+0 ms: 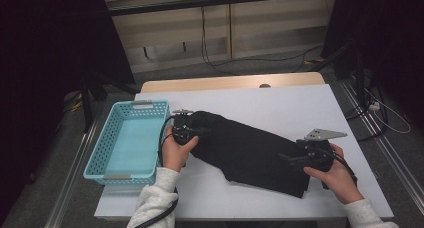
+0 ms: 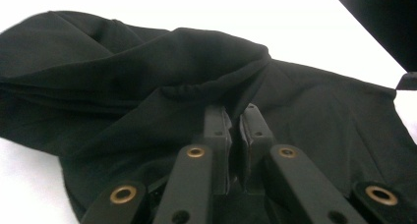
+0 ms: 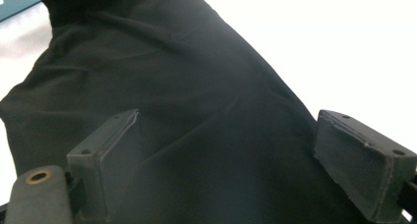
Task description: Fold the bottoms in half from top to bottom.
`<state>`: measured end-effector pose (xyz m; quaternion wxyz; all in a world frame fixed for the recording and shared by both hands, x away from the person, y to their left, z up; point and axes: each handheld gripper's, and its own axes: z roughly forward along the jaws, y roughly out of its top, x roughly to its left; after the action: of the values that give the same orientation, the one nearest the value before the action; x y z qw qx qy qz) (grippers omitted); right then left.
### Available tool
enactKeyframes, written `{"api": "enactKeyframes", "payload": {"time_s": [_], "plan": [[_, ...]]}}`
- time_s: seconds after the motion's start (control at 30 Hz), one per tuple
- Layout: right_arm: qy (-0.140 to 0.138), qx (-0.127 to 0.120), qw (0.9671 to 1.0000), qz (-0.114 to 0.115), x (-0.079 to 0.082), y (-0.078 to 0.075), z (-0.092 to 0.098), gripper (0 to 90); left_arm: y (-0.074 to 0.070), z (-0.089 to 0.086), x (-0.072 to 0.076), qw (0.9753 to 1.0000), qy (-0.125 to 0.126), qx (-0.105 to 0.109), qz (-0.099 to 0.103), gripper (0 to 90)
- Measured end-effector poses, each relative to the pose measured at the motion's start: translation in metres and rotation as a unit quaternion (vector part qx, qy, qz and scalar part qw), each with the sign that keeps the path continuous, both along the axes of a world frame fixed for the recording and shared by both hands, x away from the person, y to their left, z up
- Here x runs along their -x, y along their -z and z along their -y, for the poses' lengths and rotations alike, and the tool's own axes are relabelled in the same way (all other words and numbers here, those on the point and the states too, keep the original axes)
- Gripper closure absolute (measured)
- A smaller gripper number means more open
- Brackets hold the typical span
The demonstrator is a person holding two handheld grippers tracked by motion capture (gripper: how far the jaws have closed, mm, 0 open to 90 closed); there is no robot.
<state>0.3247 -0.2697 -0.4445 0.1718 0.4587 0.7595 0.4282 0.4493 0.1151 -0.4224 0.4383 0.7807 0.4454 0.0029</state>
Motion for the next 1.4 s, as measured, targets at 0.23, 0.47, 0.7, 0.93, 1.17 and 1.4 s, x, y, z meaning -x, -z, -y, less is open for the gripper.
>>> {"api": "enactKeyframes", "payload": {"time_s": [0.23, 0.47, 0.7, 0.93, 1.17, 1.4], "plan": [[0.001, -0.001, 1.0, -0.001, 0.002, 0.001, 0.0, 11.2, 0.004, 0.001, 0.001, 1.0, 0.002, -0.003, 0.0, 84.3], [0.007, 0.013, 0.9999, 0.002, 0.003, 0.0, 0.006, 11.5, 0.008, 0.006, 0.001, 1.0, 0.005, -0.001, -0.004, 84.3], [0.015, 0.007, 0.9999, 0.005, 0.005, -0.002, 0.009, 11.5, 0.006, 0.008, 0.006, 0.9999, 0.011, -0.005, 0.006, 84.3], [0.011, 0.011, 0.9999, 0.008, 0.005, -0.002, 0.007, 11.5, 0.005, 0.01, 0.009, 0.9999, 0.015, 0.0, 0.006, 84.3], [0.016, 0.013, 0.9998, 0.007, 0.005, -0.001, 0.008, 11.6, 0.005, 0.014, 0.012, 0.9996, 0.025, 0.001, 0.015, 84.3], [0.015, 0.01, 0.9998, 0.007, 0.007, -0.002, 0.008, 11.6, 0.006, 0.021, 0.012, 0.9993, 0.036, 0.005, 0.013, 84.3]]}}
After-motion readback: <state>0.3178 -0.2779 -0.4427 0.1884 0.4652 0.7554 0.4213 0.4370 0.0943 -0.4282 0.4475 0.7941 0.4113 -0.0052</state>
